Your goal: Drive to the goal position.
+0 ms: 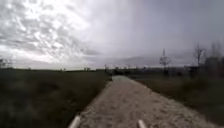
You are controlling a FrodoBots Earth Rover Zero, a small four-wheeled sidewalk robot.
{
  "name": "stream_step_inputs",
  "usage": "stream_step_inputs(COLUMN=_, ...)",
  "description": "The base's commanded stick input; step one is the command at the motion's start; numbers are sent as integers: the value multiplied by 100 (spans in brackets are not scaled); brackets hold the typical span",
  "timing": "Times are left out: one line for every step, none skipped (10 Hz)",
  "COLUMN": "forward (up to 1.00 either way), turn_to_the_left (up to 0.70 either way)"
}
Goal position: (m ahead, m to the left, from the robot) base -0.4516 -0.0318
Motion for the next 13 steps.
stream_step_inputs(forward=50, turn_to_the_left=0)
stream_step_inputs(forward=50, turn_to_the_left=0)
stream_step_inputs(forward=50, turn_to_the_left=0)
stream_step_inputs(forward=50, turn_to_the_left=0)
stream_step_inputs(forward=50, turn_to_the_left=0)
stream_step_inputs(forward=50, turn_to_the_left=0)
stream_step_inputs(forward=50, turn_to_the_left=0)
stream_step_inputs(forward=50, turn_to_the_left=0)
stream_step_inputs(forward=50, turn_to_the_left=0)
stream_step_inputs(forward=50, turn_to_the_left=0)
stream_step_inputs(forward=50, turn_to_the_left=0)
stream_step_inputs(forward=50, turn_to_the_left=-10)
stream_step_inputs(forward=50, turn_to_the_left=-40)
